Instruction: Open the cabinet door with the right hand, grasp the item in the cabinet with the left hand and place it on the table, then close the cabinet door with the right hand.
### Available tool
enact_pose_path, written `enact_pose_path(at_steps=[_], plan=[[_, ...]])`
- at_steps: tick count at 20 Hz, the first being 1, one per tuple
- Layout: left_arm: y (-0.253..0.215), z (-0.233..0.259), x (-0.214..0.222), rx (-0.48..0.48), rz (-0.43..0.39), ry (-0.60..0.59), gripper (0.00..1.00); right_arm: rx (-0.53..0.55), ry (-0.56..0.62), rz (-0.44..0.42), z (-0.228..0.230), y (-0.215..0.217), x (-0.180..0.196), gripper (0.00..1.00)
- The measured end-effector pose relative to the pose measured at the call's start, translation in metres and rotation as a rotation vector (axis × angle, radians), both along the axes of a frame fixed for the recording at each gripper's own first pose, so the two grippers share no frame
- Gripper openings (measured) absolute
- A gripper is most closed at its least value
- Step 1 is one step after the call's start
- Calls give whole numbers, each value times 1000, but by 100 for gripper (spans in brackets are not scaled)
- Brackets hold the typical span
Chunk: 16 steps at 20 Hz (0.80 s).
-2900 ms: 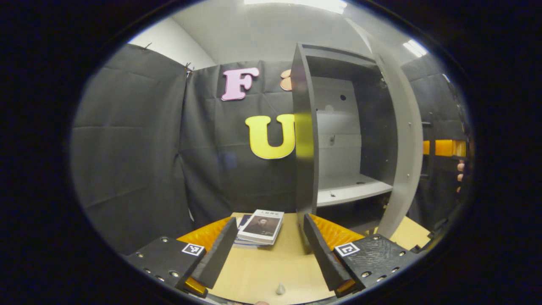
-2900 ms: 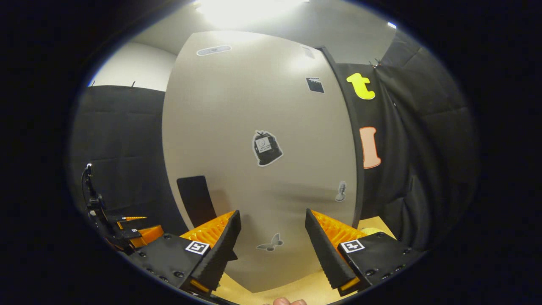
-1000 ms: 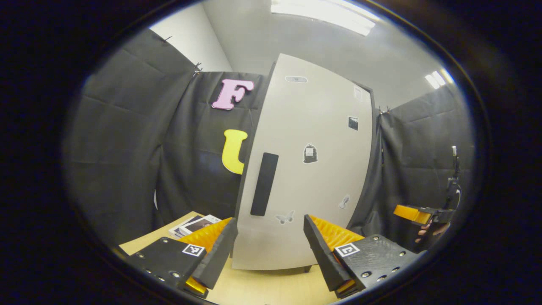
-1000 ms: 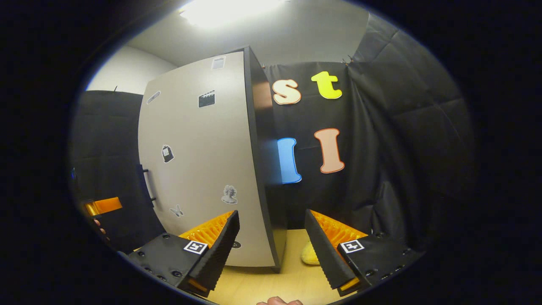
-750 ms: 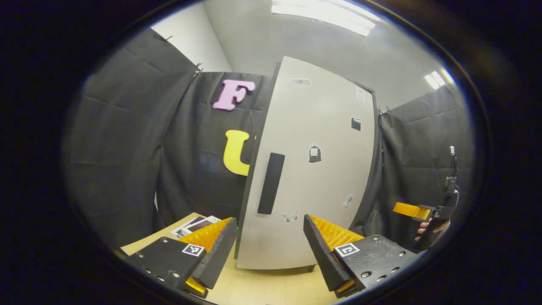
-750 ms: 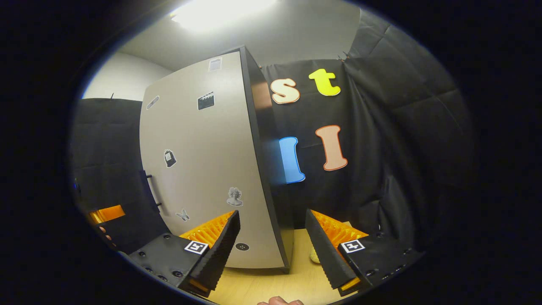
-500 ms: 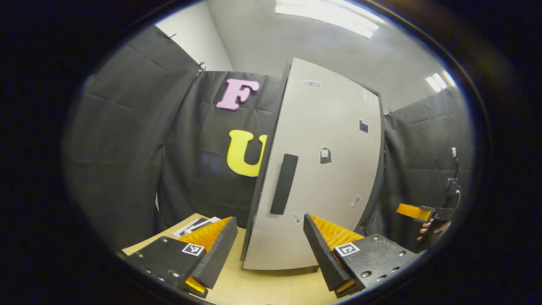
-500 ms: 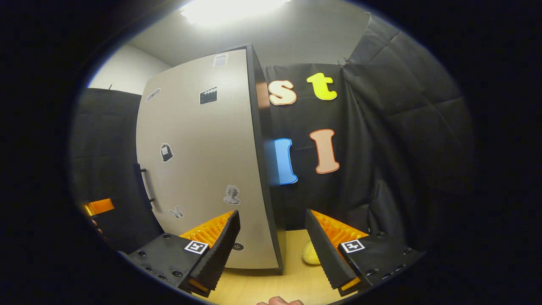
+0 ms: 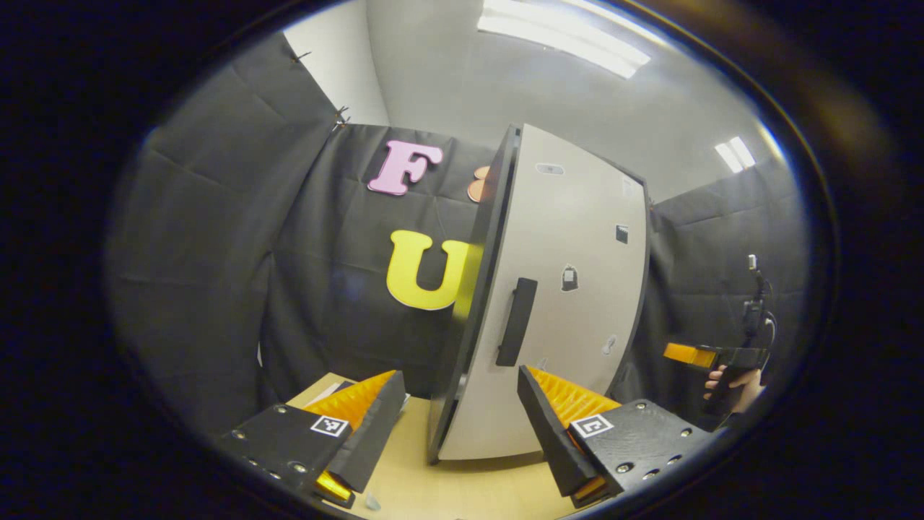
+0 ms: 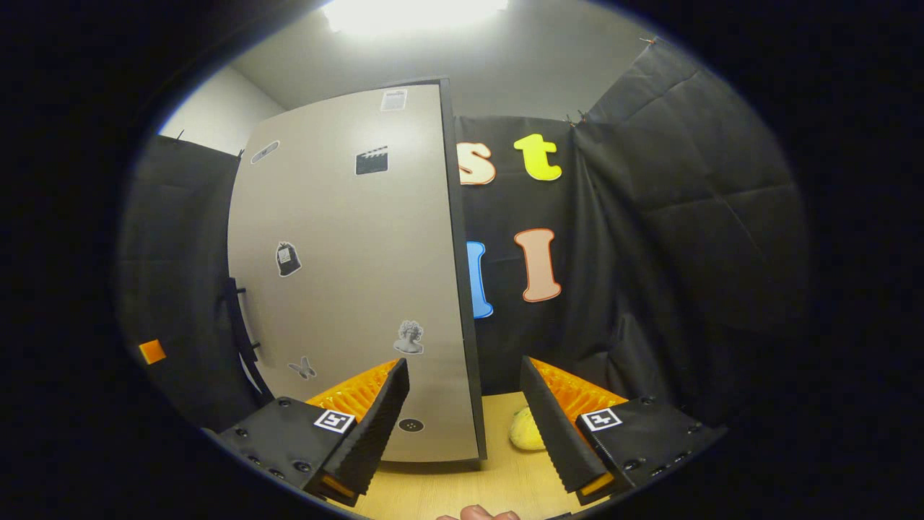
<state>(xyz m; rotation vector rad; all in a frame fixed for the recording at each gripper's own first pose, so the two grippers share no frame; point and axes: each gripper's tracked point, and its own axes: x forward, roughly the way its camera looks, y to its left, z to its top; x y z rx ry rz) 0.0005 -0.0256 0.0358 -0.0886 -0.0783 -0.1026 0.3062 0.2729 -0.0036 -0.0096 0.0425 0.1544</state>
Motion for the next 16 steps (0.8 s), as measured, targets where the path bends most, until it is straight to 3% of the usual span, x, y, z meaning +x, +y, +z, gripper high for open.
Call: enact_pose_path(at_steps=[4, 7, 11, 16], plan=[[20, -6, -10, -21, -12, 17, 98, -4, 16, -37, -1, 8, -7, 98], [29, -12, -16, -40, -3, 36, 95, 12, 50, -18, -5, 19, -10, 98], [14, 8, -28, -90, -21, -47, 94, 15, 43, 0, -8, 19, -9, 98], [-3, 1, -29, -20, 38, -17, 93, 42, 88, 56, -25, 15, 8, 98]])
